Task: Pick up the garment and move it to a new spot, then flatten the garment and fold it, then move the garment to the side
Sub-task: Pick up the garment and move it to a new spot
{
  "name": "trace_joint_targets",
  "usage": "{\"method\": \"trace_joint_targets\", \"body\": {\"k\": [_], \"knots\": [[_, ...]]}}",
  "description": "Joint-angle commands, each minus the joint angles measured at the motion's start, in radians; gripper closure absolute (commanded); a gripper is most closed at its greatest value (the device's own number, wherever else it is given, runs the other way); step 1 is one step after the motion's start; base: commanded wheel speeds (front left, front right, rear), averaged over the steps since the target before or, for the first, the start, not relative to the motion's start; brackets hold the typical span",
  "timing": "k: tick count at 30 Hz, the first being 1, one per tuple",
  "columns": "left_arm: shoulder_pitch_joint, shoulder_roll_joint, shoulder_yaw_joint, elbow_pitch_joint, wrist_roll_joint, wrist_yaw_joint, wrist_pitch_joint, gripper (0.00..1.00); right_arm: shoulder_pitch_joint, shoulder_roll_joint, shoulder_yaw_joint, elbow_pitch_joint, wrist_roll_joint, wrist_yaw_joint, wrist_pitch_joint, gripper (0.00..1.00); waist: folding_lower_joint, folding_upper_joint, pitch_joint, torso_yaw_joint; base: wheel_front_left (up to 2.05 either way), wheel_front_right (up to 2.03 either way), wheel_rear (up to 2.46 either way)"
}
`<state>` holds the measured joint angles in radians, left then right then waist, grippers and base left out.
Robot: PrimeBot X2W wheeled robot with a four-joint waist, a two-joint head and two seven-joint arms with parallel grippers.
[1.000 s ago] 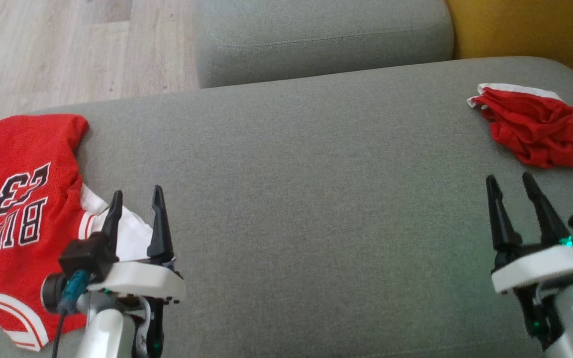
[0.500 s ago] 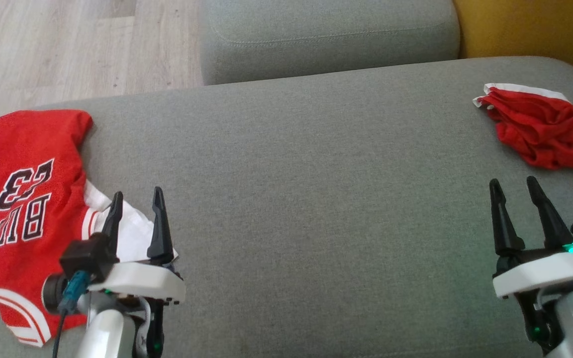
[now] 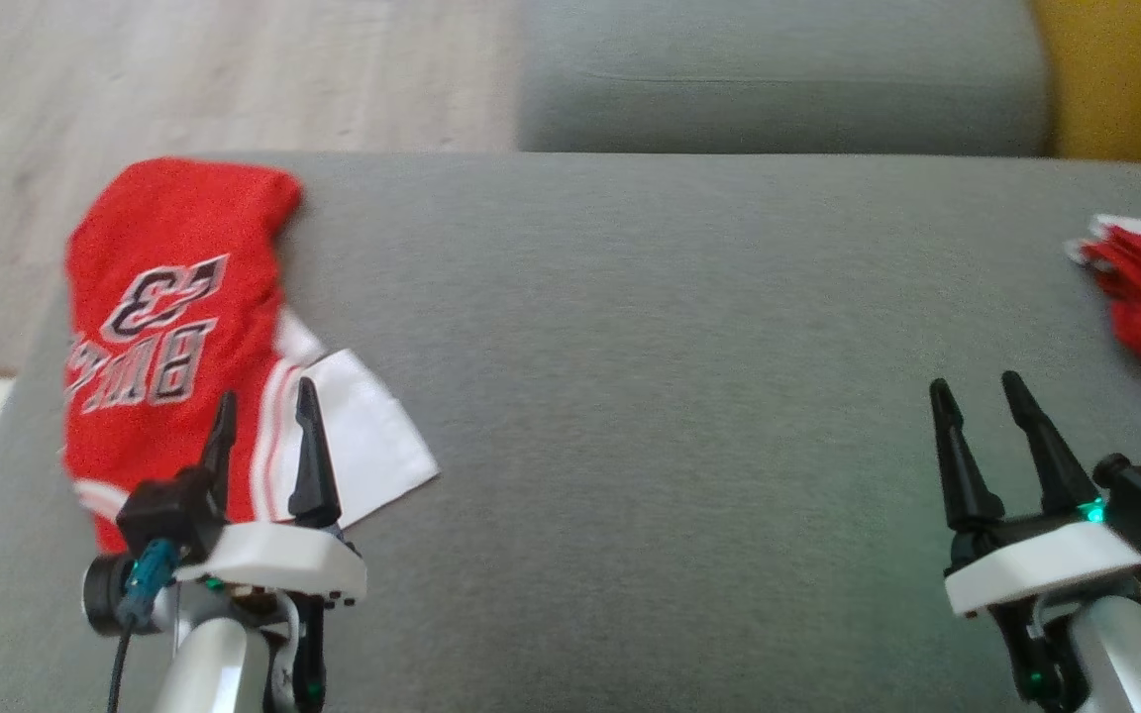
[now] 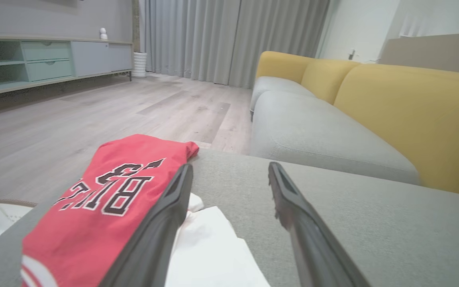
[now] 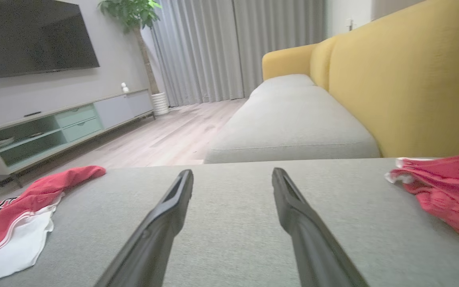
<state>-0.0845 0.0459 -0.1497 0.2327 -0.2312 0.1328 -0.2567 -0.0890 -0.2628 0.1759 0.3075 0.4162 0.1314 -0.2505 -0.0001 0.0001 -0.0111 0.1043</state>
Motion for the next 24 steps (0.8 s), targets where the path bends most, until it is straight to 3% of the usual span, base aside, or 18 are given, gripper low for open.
{"method": "trace_joint_targets", "body": {"k": [1,8,13,24], "knots": [[-0.042,0.004,0.033,-0.028,0.002,0.003,-0.005,0.00,-0.023,-0.007,0.024,-0.038,0.009,-0.001,-0.005,0.00,0.0001,-0.0001,0.001,0.089,0.00,0.00,0.00],[-0.029,0.004,0.052,-0.028,-0.002,0.006,-0.005,0.00,-0.030,-0.003,0.054,-0.048,0.024,-0.001,-0.004,0.00,0.0001,-0.0001,0.008,0.251,0.00,0.00,0.00],[-0.017,0.004,0.049,-0.029,-0.013,0.011,-0.005,0.00,-0.032,-0.008,0.069,-0.057,0.031,-0.001,-0.005,0.00,0.0001,-0.0001,0.014,0.324,0.00,0.00,0.00],[-0.020,0.004,0.054,-0.012,-0.035,0.006,-0.005,0.00,-0.040,-0.011,0.093,-0.060,0.037,-0.001,-0.006,0.00,0.0001,-0.0001,0.010,0.331,0.00,0.00,0.00]]}}
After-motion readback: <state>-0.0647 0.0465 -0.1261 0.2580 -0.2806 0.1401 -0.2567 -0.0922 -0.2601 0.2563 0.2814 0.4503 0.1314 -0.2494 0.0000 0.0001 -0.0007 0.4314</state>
